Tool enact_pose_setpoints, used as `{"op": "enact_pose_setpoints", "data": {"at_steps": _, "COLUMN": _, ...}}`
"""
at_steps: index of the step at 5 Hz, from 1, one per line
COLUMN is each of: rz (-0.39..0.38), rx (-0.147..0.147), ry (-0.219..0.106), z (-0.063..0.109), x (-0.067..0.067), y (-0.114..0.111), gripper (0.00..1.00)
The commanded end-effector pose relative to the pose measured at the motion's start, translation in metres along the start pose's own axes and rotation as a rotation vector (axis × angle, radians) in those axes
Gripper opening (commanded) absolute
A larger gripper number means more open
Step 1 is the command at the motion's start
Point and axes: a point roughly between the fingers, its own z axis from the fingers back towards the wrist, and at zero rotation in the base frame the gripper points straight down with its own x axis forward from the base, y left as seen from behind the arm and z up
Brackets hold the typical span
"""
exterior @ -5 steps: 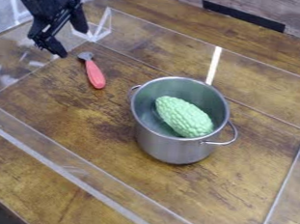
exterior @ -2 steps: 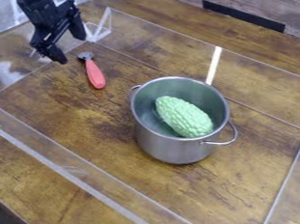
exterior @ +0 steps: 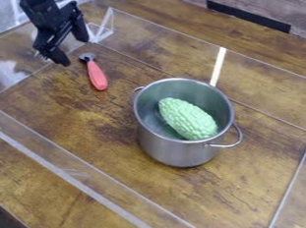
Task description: Put the green object in the silver pot
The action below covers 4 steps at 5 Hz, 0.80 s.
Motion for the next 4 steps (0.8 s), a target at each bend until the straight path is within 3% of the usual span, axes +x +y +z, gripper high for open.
{"op": "enact_pose_setpoints", "data": {"at_steps": 1, "rz": 0.0, "rx": -0.048, "ry": -0.022, "z": 0.02, "x": 0.003, "y": -0.017, "gripper": 0.0}}
{"op": "enact_pose_setpoints", "data": {"at_steps": 2, "rz": 0.013, "rx": -0.033, "ry": -0.015, "z": 0.03, "x": -0.007, "y": -0.019, "gripper": 1.0}}
{"op": "enact_pose_setpoints", "data": {"at_steps": 4, "rz": 0.037, "rx": -0.011, "ry": -0.011, "z": 0.049, "x": -0.033, "y": -0.029, "gripper": 1.0}}
